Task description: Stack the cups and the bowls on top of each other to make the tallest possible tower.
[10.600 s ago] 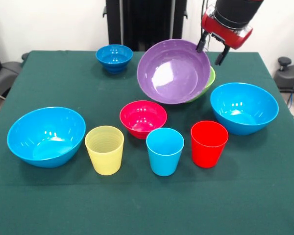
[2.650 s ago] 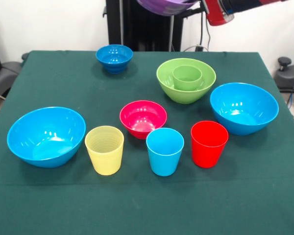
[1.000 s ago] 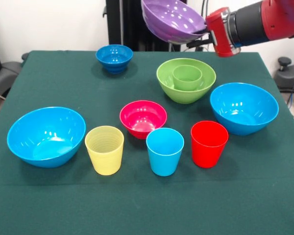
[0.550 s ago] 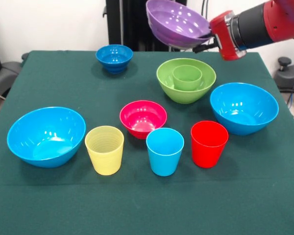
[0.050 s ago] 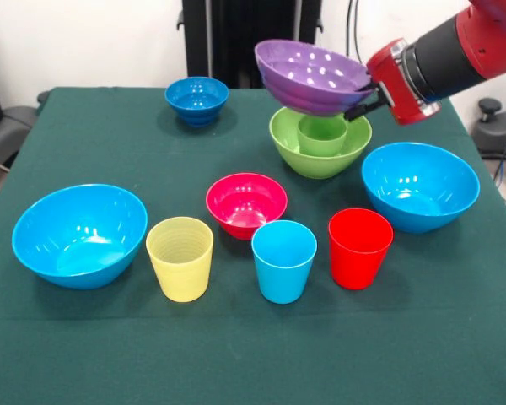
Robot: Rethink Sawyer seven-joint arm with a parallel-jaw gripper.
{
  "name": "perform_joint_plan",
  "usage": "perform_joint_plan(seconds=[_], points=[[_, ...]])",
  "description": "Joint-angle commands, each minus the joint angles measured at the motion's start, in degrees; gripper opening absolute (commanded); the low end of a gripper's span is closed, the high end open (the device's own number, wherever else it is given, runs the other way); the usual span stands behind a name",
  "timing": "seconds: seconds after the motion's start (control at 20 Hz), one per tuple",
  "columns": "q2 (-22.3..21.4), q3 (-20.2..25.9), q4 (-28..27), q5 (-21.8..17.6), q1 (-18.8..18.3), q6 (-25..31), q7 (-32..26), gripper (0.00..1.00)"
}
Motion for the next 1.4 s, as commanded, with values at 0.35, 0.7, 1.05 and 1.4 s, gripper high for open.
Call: perform_joint_plan(seconds=[0.35, 0.7, 1.05, 1.4], points=[[-2.34, 7.97, 2.94, 4.83, -2.05, -5.9, 7.25, 0.0], [-2.07, 7.01, 2.89, 4.54, -1.77, -6.05, 6.53, 0.0], [-3.45, 10.12, 4.27, 7.26, -3.78, -4.26, 4.89, 0.0], [-5.42, 13.66, 6.87, 10.22, -5.71, -3.54, 3.35, 0.0]])
